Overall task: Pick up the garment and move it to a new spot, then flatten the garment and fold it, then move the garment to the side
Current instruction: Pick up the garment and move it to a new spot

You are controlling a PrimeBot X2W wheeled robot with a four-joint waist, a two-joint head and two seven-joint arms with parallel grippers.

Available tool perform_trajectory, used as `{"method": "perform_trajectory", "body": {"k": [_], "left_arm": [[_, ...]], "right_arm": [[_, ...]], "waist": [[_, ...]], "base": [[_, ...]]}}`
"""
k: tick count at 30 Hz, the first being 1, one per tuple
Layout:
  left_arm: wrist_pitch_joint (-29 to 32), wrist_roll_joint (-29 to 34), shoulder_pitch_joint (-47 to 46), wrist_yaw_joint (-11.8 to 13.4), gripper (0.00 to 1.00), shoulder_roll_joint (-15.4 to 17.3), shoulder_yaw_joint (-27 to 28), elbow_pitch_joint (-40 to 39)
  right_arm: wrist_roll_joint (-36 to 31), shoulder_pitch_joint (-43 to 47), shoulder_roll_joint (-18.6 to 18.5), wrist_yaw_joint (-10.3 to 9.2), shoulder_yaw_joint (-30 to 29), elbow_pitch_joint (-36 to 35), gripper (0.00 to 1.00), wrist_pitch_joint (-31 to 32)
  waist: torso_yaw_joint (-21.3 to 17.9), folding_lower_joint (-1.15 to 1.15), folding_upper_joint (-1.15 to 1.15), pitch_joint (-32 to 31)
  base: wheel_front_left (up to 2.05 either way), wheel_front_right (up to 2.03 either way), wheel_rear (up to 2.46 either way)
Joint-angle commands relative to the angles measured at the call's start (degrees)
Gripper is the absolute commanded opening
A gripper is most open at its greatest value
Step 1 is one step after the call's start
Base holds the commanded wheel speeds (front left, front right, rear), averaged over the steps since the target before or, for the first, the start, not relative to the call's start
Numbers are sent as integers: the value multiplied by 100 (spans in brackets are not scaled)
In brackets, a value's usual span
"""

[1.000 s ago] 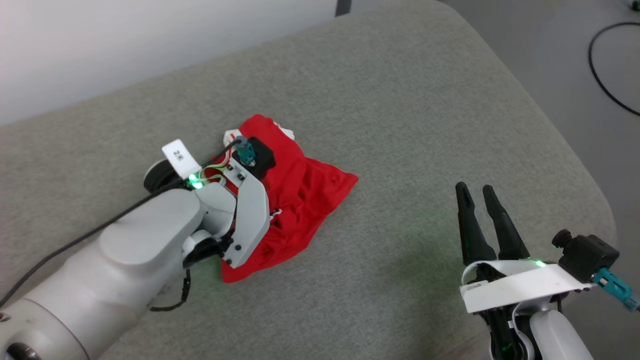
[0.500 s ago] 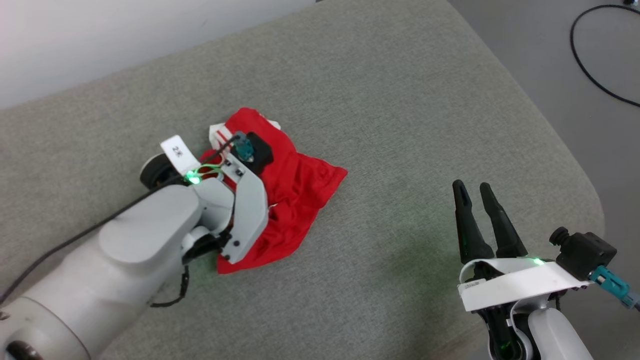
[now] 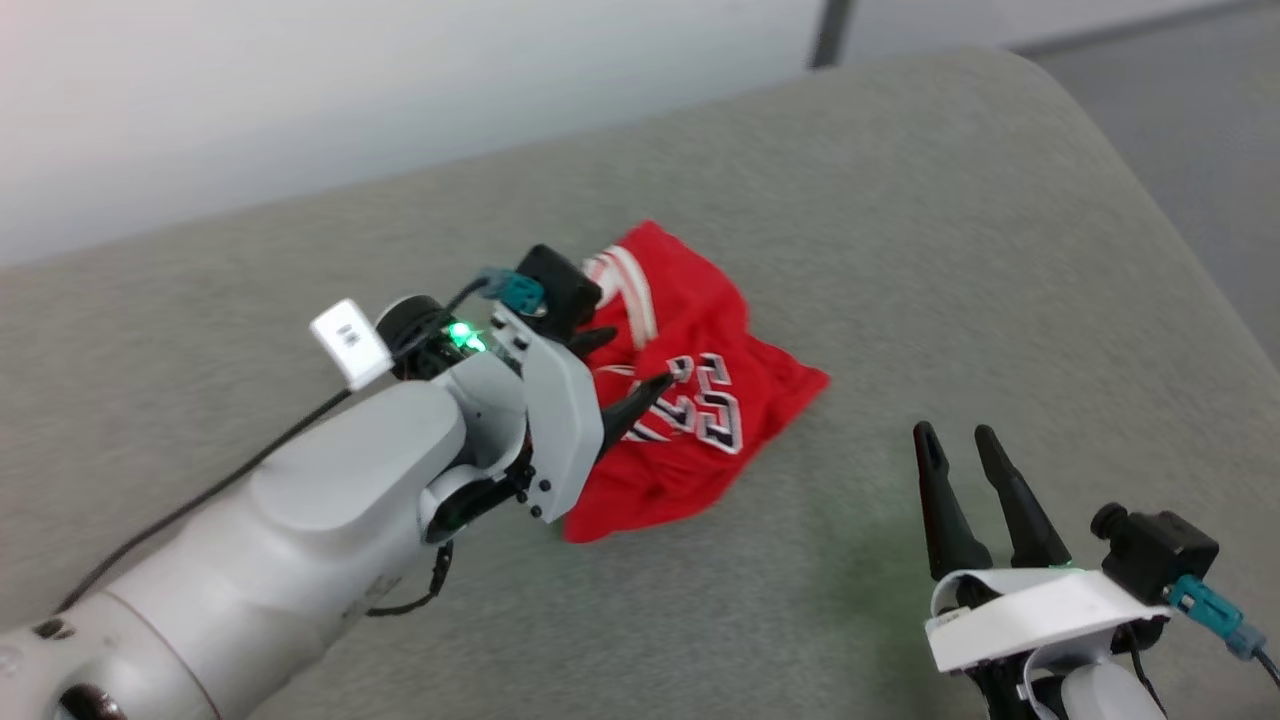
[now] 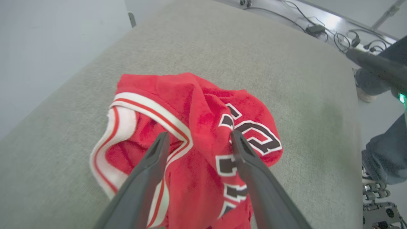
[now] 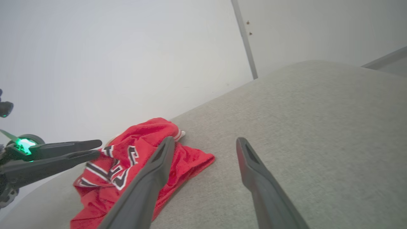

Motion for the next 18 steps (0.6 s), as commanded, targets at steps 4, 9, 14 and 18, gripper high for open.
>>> {"method": "perform_trajectory", "body": {"k": [4,9,14,18], "left_arm": [[-786,-358,540,18,100,31,255,45],[-1624,-352,1294,191,100,118,327,469],[-2114,-663,2023,152,100,60,511,853],[-2280,-735,2433,140,100,-13,773,1009]], "right_arm": [[-258,253,-1,2,-135,112,100,-3],[-526,375,-137,2,-183,259,100,-4],[-649,533,-375,2,-223,358,100,-4],[-646,687,-581,2,-247,393,100,-4]], "waist": [[1232,0,0,-889],[1624,0,0,-1007],[2054,0,0,-1086],[2374,0,0,-1148]], "base": [[0,0,0],[0,0,0],[0,0,0],[0,0,0]]}}
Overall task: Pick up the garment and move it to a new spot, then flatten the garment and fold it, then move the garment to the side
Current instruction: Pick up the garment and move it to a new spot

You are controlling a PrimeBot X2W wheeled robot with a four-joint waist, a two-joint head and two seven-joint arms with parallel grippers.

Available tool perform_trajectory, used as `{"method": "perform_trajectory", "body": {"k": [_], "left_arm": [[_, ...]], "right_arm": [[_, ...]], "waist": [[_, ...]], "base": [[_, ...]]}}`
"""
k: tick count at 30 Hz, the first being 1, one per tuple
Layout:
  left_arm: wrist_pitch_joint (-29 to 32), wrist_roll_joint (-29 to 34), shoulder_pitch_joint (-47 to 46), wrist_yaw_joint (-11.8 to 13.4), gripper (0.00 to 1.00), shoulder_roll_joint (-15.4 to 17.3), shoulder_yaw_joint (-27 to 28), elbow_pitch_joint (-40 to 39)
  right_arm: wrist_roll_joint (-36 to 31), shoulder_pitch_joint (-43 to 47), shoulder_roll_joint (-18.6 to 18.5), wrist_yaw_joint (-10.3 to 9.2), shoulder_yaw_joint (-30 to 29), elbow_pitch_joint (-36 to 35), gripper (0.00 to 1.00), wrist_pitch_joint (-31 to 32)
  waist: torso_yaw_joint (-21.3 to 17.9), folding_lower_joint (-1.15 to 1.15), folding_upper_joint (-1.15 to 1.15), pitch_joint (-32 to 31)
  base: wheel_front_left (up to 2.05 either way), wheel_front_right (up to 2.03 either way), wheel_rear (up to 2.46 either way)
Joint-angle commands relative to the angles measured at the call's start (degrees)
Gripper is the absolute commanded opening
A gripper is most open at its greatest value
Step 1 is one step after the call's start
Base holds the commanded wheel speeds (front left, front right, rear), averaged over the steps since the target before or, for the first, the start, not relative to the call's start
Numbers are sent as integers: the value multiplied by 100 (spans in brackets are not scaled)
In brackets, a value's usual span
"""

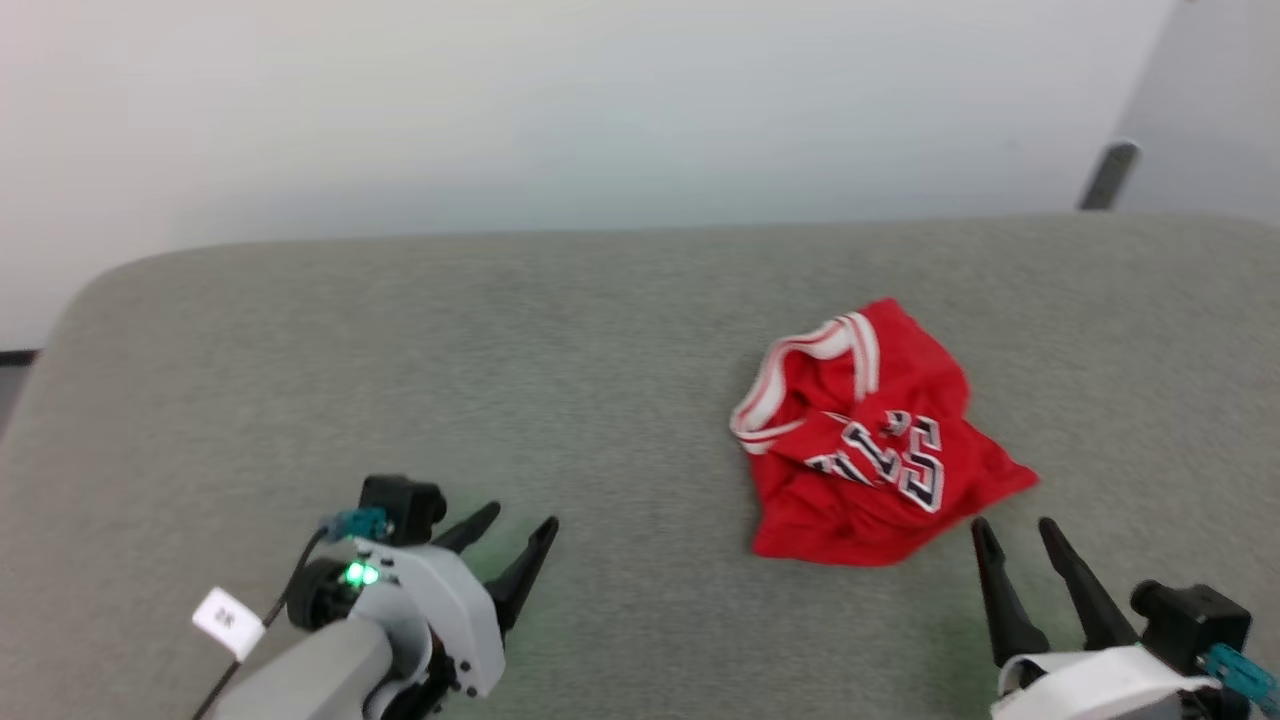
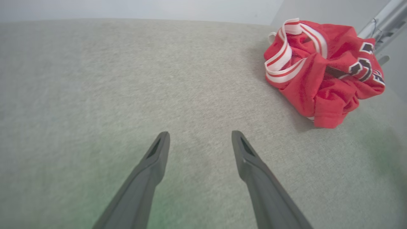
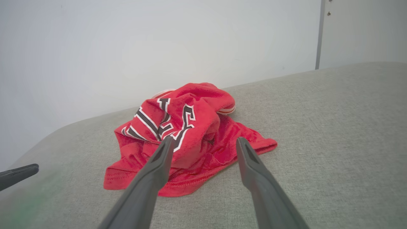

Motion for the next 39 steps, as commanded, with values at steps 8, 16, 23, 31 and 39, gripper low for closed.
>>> {"method": "perform_trajectory", "body": {"k": [8,16,23,31,39], "left_arm": [[-69,494,990,210,100,88,1280,-262],[-72,1926,2406,725,100,280,3113,-1424],[-72,3176,3403,829,100,-89,4570,-2493],[-73,3941,3998,552,100,-605,5589,-3070],[-72,4334,4108,255,100,-975,5950,-2866]], "right_arm": [[37,446,-398,2,-132,4,100,6],[12,554,-532,2,-461,-172,100,2],[-33,460,-483,2,-665,-415,100,0],[-83,467,-337,2,-697,-688,100,18],[-97,492,-282,2,-696,-590,100,27]], "waist": [[798,0,0,-499],[559,0,0,-605],[391,0,0,-680],[330,0,0,-718],[353,0,0,-686]], "base": [[0,0,0],[0,0,0],[0,0,0],[0,0,0],[0,0,0]]}}
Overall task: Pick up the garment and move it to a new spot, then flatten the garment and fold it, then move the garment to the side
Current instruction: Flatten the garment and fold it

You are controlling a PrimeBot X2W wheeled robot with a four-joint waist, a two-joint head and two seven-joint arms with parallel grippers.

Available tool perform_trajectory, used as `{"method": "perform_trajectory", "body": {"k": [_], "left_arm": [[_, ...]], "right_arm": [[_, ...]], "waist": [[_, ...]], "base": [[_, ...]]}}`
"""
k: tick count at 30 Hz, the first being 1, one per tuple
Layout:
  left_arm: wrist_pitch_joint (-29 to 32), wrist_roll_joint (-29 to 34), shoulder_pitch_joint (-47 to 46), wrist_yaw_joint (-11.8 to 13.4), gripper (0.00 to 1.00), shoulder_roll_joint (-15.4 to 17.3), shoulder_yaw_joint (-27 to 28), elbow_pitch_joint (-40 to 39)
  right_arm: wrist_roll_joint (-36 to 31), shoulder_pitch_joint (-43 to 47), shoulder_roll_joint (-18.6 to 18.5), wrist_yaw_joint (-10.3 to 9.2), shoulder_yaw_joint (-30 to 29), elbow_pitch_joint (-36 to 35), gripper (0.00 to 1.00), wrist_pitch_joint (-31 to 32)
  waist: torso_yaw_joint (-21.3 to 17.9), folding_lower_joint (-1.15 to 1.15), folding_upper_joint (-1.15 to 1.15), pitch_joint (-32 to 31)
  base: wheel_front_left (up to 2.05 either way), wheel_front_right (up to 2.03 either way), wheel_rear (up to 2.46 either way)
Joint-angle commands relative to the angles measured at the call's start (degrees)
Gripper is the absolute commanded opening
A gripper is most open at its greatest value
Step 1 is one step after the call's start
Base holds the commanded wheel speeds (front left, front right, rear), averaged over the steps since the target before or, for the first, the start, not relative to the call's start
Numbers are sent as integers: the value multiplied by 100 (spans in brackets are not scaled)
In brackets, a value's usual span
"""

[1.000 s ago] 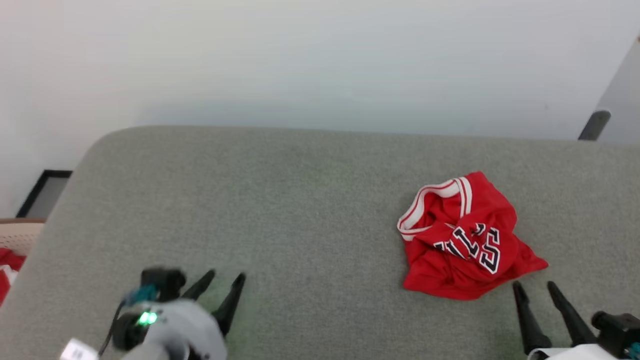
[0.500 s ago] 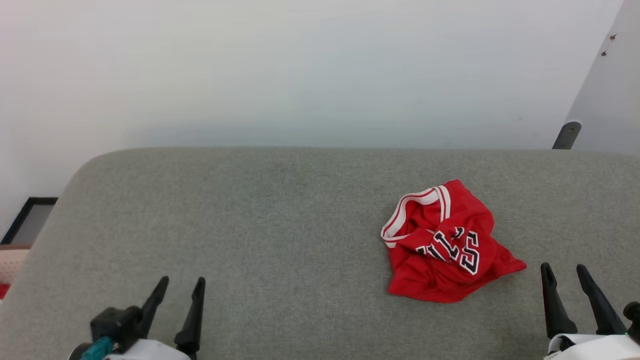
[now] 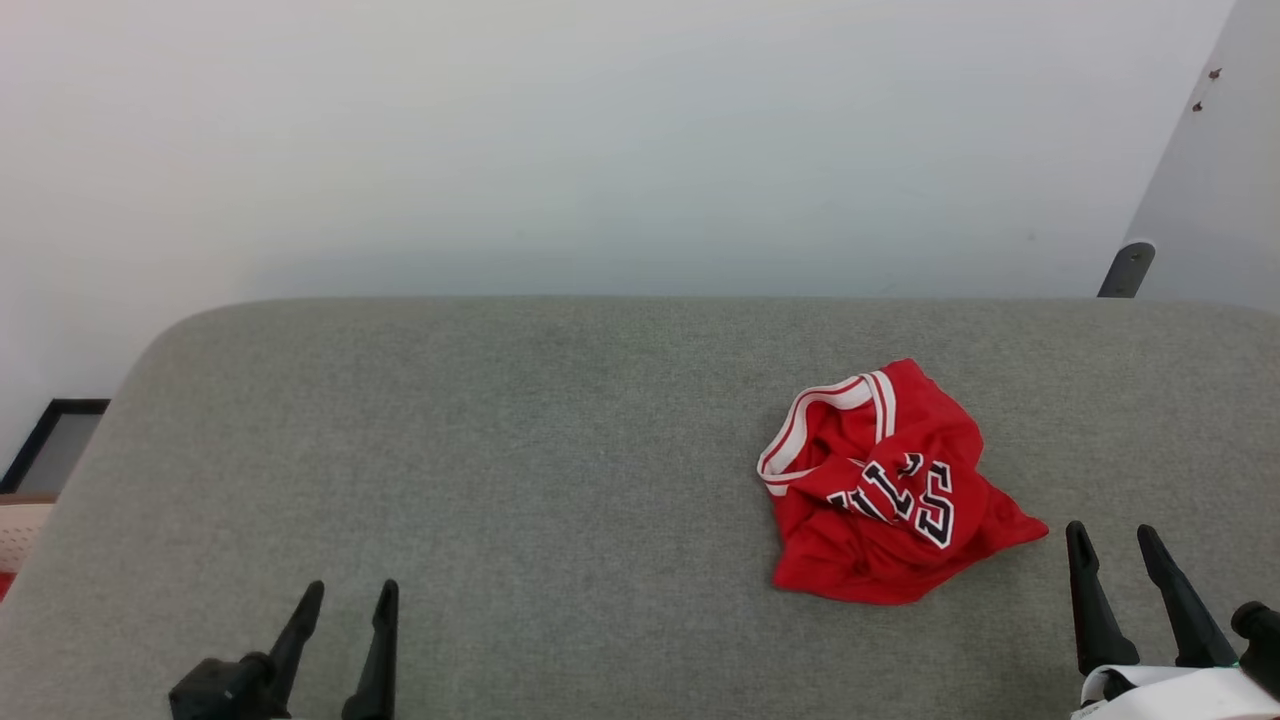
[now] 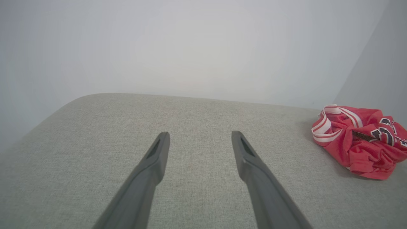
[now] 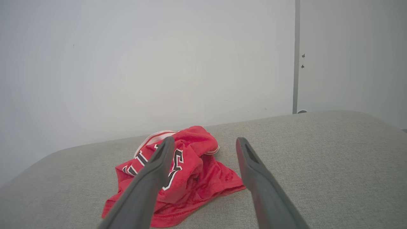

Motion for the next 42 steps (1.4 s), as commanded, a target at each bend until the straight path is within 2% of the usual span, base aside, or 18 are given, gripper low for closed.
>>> {"method": "perform_trajectory", "body": {"k": [1,6,10,12,16,21,26,29,36,42], "left_arm": [[1,76,3,-57,100,-48,79,29],[2,234,1,-176,100,-195,235,57],[2,305,62,-234,100,-366,296,113],[2,320,49,-248,100,-463,321,141],[1,383,-32,-302,100,-645,320,247],[2,483,-197,-354,100,-827,278,390],[2,603,-480,-399,100,-960,121,531],[2,634,-695,-421,100,-1029,33,611],[2,618,-1148,-436,100,-1172,-278,799],[2,548,-1415,-437,100,-1219,-487,902]], "right_arm": [[-8,-13,2,2,-10,11,100,-7],[18,-48,-28,2,13,43,100,39],[104,-200,-89,2,8,204,100,444],[149,-409,-215,3,137,283,100,861],[187,-987,-695,2,379,509,100,1790],[548,-1965,-1238,2,749,988,100,3199],[1195,-2940,-1575,2,1267,1511,100,4728],[1443,-3553,-1668,2,1301,1891,100,5376],[1411,-4719,-1606,2,1282,2712,100,5902],[1305,-5056,-1545,2,1553,3032,100,6067]], "waist": [[13,0,0,3],[37,0,0,3],[51,0,0,41],[69,0,0,105],[143,0,0,281],[282,0,0,630],[481,0,0,1038],[600,0,0,1304],[857,0,0,1885],[946,0,0,2129]], "base": [[0,0,0],[0,0,0],[0,0,0],[0,0,0],[0,0,0],[0,0,0],[0,0,0],[0,0,0],[0,0,0],[0,0,0]]}}
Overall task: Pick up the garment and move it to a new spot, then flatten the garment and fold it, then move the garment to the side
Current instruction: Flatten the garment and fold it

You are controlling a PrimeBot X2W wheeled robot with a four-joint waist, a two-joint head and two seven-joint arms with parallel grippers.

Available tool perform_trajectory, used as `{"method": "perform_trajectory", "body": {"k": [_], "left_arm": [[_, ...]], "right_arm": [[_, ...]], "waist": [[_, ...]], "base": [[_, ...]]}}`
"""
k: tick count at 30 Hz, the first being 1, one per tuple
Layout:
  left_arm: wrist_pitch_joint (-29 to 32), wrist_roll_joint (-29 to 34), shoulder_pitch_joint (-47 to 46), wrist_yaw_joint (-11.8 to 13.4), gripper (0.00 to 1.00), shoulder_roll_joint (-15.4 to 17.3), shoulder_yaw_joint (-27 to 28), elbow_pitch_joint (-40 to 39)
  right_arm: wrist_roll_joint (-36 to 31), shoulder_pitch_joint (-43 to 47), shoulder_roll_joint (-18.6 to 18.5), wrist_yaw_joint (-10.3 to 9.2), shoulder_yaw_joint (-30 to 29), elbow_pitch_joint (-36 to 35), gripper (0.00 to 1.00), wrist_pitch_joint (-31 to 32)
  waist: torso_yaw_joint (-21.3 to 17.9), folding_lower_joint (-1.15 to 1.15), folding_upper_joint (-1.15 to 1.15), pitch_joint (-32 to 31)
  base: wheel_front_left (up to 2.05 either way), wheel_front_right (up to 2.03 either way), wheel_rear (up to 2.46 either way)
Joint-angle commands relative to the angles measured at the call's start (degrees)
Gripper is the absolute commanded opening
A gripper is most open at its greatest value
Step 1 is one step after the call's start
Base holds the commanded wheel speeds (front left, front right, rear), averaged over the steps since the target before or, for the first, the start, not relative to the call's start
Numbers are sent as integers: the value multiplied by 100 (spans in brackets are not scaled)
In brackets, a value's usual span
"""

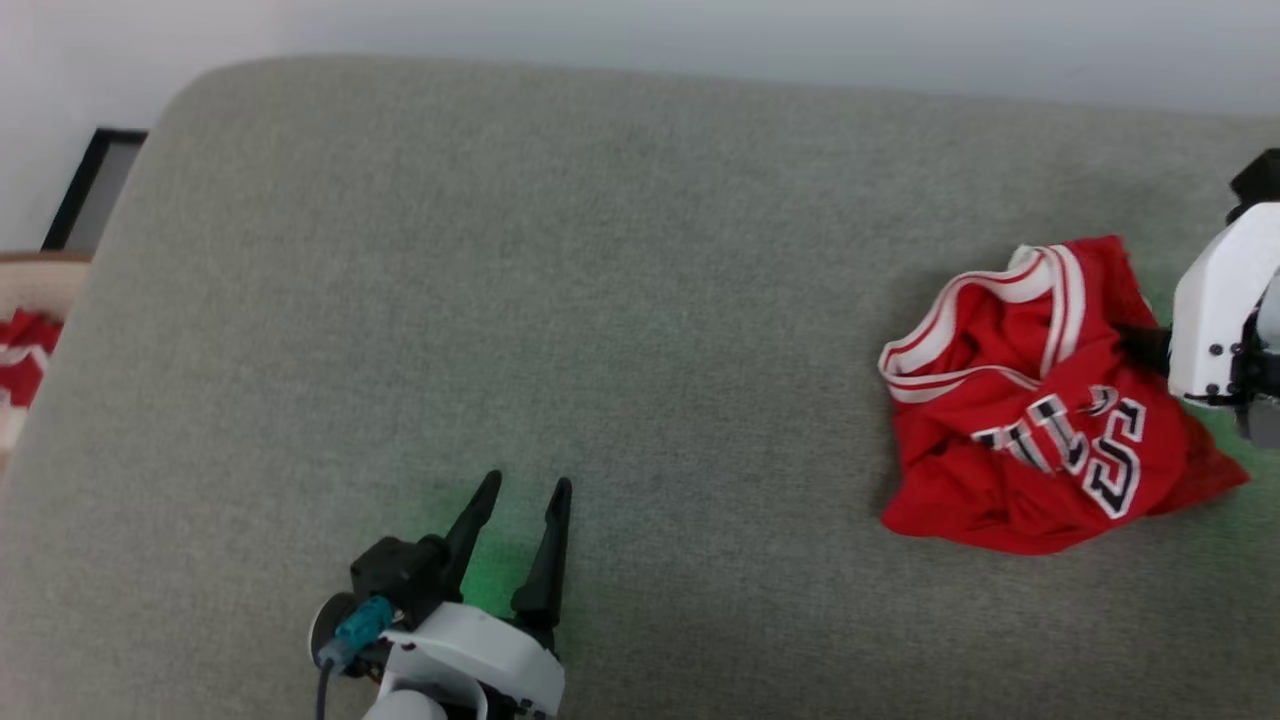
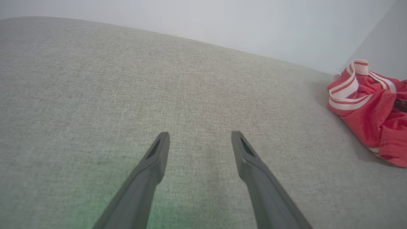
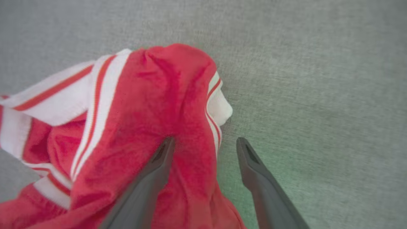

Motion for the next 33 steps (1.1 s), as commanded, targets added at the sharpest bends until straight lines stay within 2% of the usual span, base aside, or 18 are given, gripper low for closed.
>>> {"method": "perform_trajectory", "body": {"k": [1,2,4,5,13,20,25,28,29,30,31,33], "left_arm": [[2,-32,-66,-18,100,-8,-17,28],[2,-41,-83,-18,100,-16,-28,38],[2,-65,-119,-18,100,-28,-35,66],[2,-73,-130,-19,100,-31,-28,77],[2,-105,-139,-19,100,19,12,171],[2,-153,-133,-17,100,-18,-41,195],[2,-182,-207,-17,100,-46,-112,226],[2,-214,-240,-17,100,-58,-120,247],[2,-217,-254,-17,100,-63,-117,250],[2,-221,-264,-17,100,-67,-114,255],[1,-222,-271,-17,100,-70,-106,261],[2,-233,-254,-17,100,-71,-72,262]], "right_arm": [[-24,-74,0,0,90,35,100,-16],[-15,-74,-9,0,199,24,100,-25],[56,-38,-43,0,398,-38,25,-106],[96,-9,-53,0,486,-59,0,-143],[368,-106,-255,0,1209,-756,0,-839],[-66,-136,-334,0,2233,-1403,0,-809],[-486,-199,-118,1,3073,-1549,0,-939],[-560,-221,53,1,3310,-1492,0,-1146],[-508,-220,125,1,3294,-1452,12,-1211],[-478,-248,155,1,3286,-1423,41,-1277],[-442,-287,163,1,3285,-1408,100,-1343],[-293,-311,165,1,3152,-1388,100,-1468]], "waist": [[192,0,0,256],[192,0,0,269],[180,0,0,278],[168,0,0,269],[40,0,0,153],[-39,0,0,167],[-30,0,0,269],[-13,0,0,309],[-10,0,0,316],[-8,0,0,319],[-11,0,0,318],[-32,0,0,303]], "base": [[0,0,0],[0,0,0],[0,0,0],[0,0,0],[0,0,0],[0,0,0],[0,0,0],[0,0,0],[0,0,0],[0,0,0],[0,0,0],[0,0,0]]}}
